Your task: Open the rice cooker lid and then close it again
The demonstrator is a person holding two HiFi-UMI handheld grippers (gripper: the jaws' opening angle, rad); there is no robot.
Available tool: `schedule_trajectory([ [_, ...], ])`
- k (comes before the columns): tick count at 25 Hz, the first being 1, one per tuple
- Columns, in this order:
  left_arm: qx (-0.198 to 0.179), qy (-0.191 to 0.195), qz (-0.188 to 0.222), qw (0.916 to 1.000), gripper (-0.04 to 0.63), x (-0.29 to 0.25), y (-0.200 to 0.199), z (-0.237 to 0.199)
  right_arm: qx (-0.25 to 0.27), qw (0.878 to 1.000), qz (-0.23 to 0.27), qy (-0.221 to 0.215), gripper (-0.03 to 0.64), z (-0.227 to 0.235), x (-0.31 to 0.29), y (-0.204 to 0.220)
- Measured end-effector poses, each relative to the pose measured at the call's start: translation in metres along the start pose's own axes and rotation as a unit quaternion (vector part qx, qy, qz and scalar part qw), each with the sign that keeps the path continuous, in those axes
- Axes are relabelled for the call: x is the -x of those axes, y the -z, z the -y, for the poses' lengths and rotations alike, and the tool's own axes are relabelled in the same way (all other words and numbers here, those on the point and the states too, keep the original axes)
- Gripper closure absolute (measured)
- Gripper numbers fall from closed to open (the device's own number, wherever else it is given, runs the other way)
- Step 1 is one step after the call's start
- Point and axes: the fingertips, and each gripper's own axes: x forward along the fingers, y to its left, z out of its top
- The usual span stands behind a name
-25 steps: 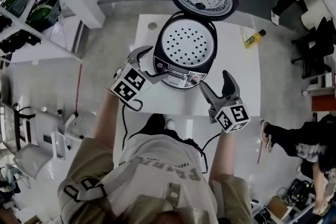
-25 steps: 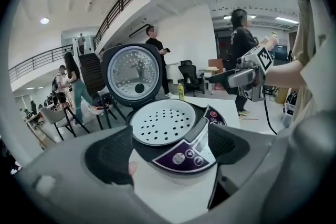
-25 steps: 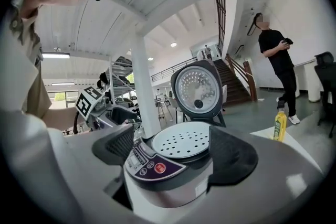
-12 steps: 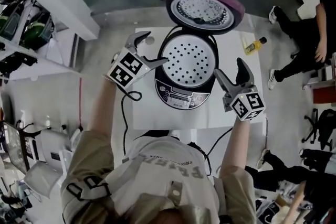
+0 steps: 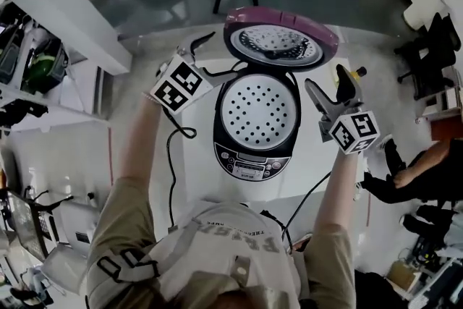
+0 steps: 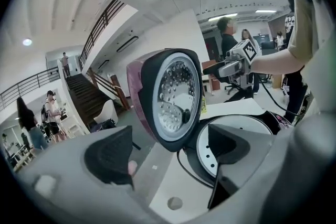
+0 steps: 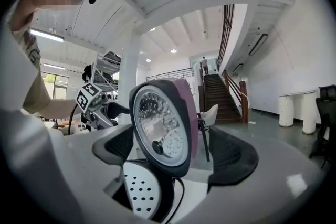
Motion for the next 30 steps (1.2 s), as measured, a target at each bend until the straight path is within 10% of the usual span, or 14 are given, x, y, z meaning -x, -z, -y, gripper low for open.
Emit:
schedule_trajectory([
  [30, -0.066, 0.05, -0.004, 0.9966, 0.126, -0.033, -0.03, -0.006, 0.046, 0.994, -0.003, -0.097, 0.181, -0.013, -0.042, -0.037],
])
